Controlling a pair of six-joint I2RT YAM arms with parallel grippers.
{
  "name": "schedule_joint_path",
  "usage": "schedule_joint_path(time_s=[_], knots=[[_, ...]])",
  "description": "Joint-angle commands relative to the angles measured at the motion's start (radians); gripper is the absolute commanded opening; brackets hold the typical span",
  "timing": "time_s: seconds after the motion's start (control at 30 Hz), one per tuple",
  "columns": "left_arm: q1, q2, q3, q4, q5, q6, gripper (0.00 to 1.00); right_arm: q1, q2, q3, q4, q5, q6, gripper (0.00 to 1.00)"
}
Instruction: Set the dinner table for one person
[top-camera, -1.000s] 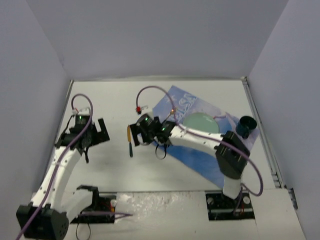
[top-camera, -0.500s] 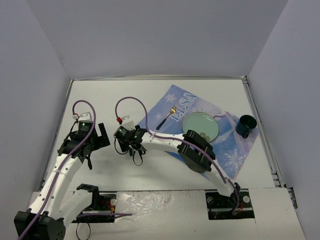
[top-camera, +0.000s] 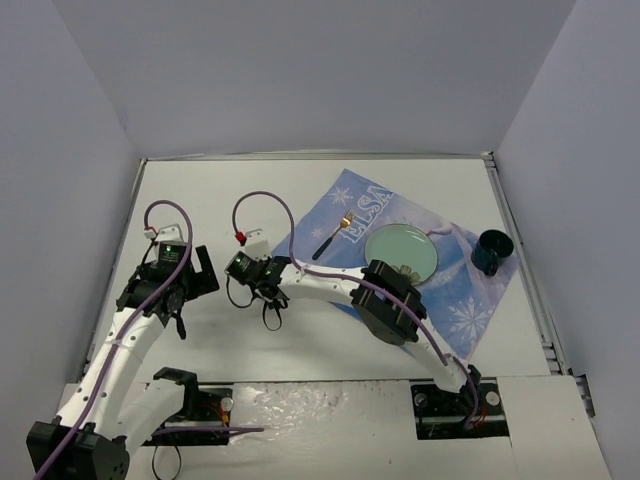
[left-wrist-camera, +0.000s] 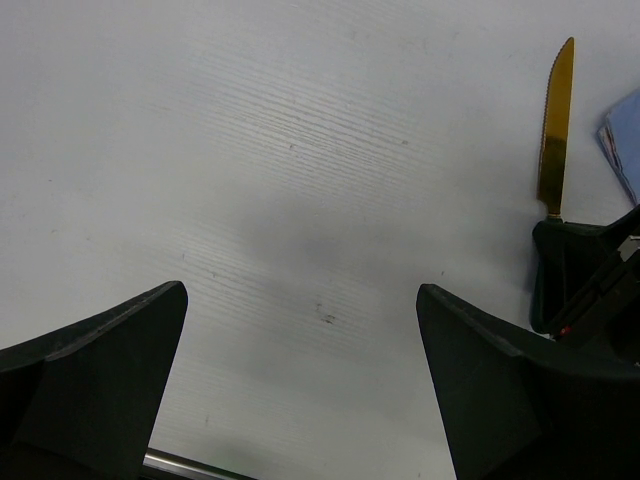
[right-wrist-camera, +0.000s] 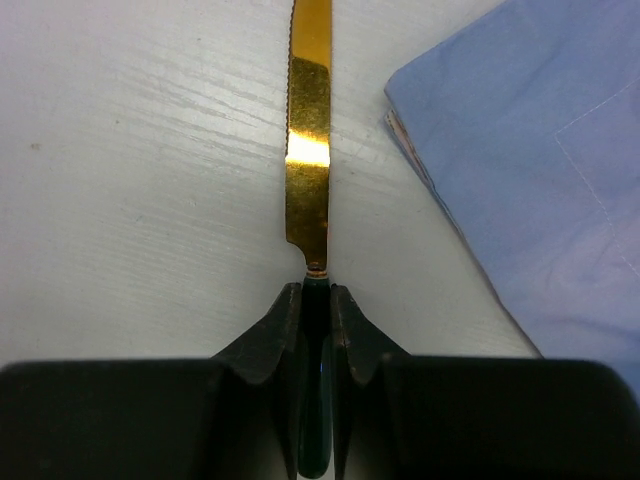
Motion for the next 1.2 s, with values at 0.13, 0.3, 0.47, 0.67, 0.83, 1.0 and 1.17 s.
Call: schedule_joint_path(time_s=[0.13, 0.3, 0.47, 0.67, 0.83, 1.0, 1.17], knots=[[-0.017, -0.016, 0.027, 0.044, -0.016, -0.006, 0.97, 0.03, -0.245, -0.176, -0.033, 0.087, 0.059, 0.0], [-0.023, -0.019, 0.026, 0.05, -0.005, 0.0, 0.97, 0.034, -0.475, -0.338, -0.033, 0.171, 0.13, 0.0], [-0.03, -0.016, 0.025, 0.055, 0.005, 0.006, 0.97, -0.012, -0.713, -0.566, -0.051, 0.242, 0.241, 0.0], [-0.037, -0.007, 0.022, 0.067, 0.037, 0.01, 0.97, -0.157, -0.939, -0.786, -0.08, 0.244, 0.366, 0.0], [-0.046, -0.006, 0.023, 0.069, 0.036, 0.014, 0.97, -0.309, -1.061, -0.898, -0.132, 0.228, 0.42, 0.0], [-0.051, -0.008, 0.023, 0.07, 0.036, 0.017, 0.97, -0.454, -1.126, -0.981, -0.151, 0.182, 0.434, 0.0], [-0.054, -0.008, 0.022, 0.073, 0.039, 0.02, 0.97, -0.585, -1.137, -1.009, -0.156, 0.143, 0.37, 0.0]])
